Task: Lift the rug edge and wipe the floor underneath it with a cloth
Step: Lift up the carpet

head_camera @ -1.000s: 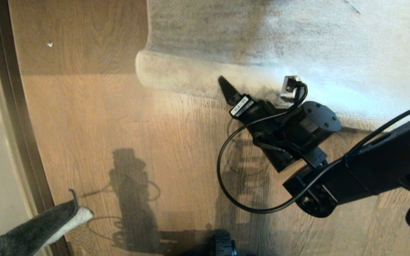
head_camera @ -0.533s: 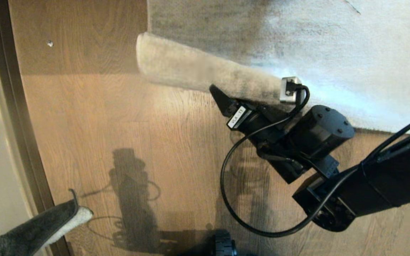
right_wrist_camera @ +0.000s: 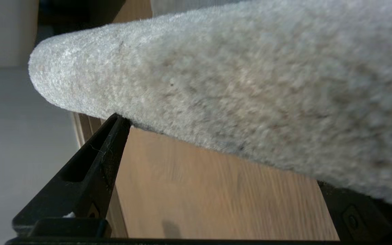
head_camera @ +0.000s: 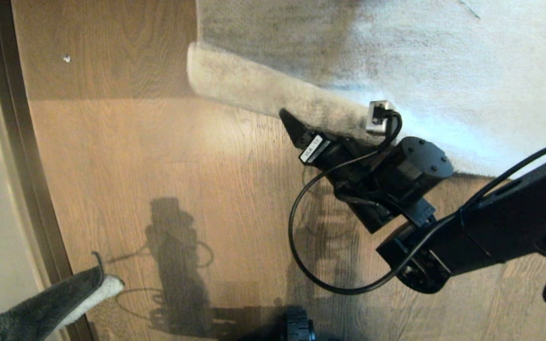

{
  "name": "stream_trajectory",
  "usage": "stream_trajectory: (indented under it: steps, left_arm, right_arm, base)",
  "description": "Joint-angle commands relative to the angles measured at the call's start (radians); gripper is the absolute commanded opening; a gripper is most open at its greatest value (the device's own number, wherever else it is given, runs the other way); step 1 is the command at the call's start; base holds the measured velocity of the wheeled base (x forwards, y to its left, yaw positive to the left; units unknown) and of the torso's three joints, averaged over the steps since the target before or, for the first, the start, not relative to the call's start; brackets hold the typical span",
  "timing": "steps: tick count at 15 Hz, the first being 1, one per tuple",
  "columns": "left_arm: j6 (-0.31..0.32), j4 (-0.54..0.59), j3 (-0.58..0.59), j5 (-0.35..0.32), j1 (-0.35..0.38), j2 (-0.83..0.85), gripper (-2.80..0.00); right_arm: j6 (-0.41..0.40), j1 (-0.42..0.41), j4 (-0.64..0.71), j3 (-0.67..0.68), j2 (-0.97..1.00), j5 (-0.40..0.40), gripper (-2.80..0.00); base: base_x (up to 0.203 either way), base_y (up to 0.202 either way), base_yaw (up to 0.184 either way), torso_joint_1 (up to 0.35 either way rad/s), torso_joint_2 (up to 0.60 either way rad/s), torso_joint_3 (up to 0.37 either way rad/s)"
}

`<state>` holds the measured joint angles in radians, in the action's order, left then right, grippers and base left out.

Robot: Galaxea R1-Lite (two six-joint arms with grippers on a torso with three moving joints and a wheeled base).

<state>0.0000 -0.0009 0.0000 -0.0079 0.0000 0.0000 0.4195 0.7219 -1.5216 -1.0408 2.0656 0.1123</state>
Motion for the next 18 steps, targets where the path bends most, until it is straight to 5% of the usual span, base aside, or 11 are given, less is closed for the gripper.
stream_trajectory:
  steps: [1, 12, 18]
  left_arm:
    - [0.000, -0.001, 0.000, 0.000, 0.000, 0.000, -2.80]
    - [-0.001, -0.001, 0.000, 0.000, 0.000, 0.000, -2.80]
    - [0.000, -0.001, 0.000, 0.000, 0.000, 0.000, -2.80]
  right_arm:
    - [0.004, -0.015, -0.045, -0.030, 0.024, 0.001, 0.00]
    - [0.020, -0.027, -0.045, -0.108, -0.055, -0.089, 0.00]
    - [0.022, 0.006, -0.045, 0.039, -0.051, -0.073, 0.00]
  base:
    - [0.000, 0.000, 0.000, 0.000, 0.00, 0.000]
    - [0.000, 0.000, 0.000, 0.000, 0.00, 0.000]
    - [0.000, 0.000, 0.000, 0.000, 0.00, 0.000]
